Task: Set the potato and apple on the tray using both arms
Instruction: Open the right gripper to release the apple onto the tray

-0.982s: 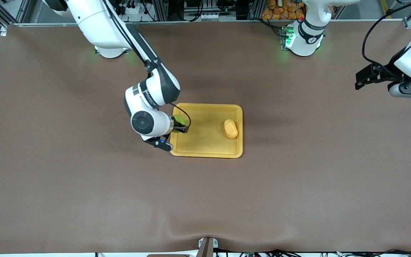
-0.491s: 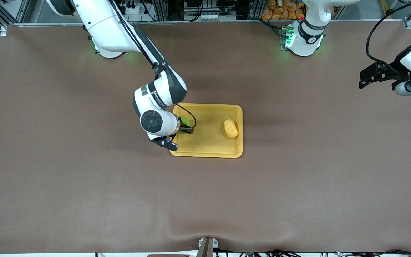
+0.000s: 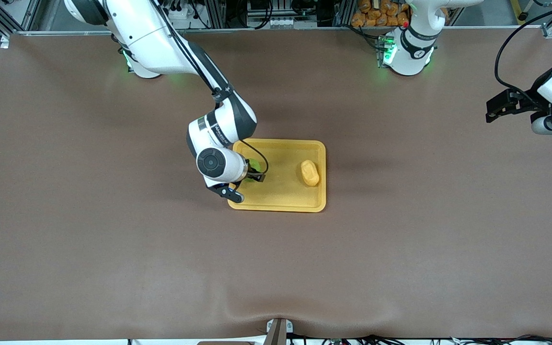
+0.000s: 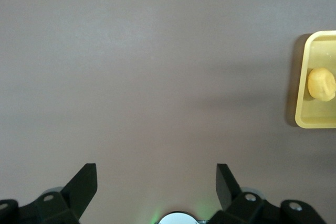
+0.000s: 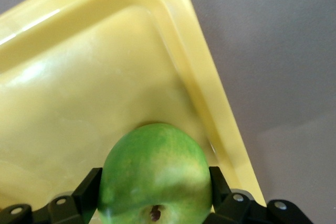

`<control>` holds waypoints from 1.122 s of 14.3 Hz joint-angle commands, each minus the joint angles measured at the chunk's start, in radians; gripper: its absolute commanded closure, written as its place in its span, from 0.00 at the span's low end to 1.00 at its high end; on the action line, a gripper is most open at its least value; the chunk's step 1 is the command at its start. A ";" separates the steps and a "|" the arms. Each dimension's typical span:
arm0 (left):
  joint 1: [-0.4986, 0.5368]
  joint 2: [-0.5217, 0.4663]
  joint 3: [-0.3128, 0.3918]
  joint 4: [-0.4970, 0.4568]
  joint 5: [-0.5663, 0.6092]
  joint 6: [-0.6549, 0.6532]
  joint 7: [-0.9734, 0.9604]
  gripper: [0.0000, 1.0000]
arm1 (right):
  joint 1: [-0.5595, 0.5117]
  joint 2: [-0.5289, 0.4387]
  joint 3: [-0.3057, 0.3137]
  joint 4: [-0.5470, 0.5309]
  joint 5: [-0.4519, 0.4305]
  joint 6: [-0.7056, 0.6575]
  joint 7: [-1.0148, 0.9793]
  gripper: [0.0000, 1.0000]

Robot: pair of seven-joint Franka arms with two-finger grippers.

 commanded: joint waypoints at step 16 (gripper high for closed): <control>-0.005 0.012 -0.040 0.030 0.087 -0.018 0.019 0.00 | -0.109 -0.043 -0.020 0.178 0.007 -0.259 -0.002 0.00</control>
